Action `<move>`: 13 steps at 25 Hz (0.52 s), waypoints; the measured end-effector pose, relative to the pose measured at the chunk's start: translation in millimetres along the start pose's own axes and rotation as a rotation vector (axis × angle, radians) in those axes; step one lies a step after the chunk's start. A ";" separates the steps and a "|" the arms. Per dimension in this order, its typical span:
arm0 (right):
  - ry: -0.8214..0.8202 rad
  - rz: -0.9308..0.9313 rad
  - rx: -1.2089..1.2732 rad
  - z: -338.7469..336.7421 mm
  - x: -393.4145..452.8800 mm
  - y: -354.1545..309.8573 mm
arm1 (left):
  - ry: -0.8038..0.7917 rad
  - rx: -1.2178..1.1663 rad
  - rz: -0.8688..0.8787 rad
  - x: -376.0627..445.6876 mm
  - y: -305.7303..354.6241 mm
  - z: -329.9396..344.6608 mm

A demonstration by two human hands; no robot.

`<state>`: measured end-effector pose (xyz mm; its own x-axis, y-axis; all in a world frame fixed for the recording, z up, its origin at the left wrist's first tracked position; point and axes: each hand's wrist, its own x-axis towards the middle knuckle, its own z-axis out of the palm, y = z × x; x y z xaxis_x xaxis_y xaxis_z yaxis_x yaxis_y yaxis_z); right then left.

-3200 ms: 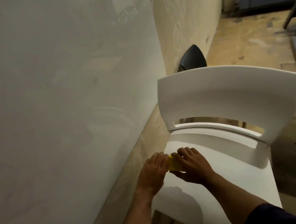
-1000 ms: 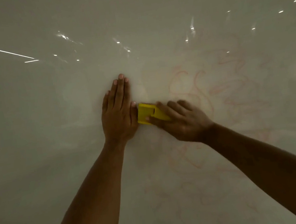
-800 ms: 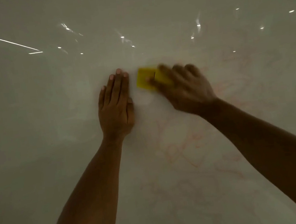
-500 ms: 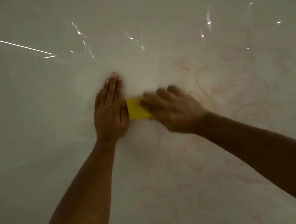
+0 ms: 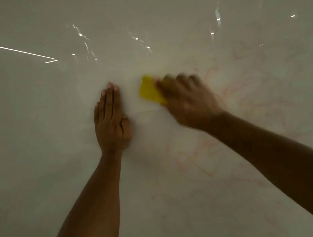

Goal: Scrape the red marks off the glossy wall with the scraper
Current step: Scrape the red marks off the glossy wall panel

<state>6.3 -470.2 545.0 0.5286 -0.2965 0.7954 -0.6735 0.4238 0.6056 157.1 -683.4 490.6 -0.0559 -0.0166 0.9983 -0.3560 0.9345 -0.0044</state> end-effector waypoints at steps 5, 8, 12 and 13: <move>-0.179 -0.593 0.324 0.6 -75.5 -48.2 | -0.011 0.043 -0.033 -35.0 -18.8 -4.4; -0.021 -0.260 0.168 -6.3 -40.7 -10.8 | -0.001 0.075 -0.022 -38.3 -24.2 -2.6; 0.036 0.147 -0.013 -6.0 -6.2 -10.7 | -0.022 0.065 -0.044 -39.3 -21.7 -3.8; 0.010 0.053 0.064 -1.6 -18.1 -28.8 | -0.024 0.067 -0.045 -40.7 -20.9 -4.0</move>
<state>17.0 -475.6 513.1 0.4963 -0.2660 0.8264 -0.7322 0.3833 0.5631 170.6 -700.8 450.3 -0.0608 -0.0670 0.9959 -0.4205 0.9066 0.0354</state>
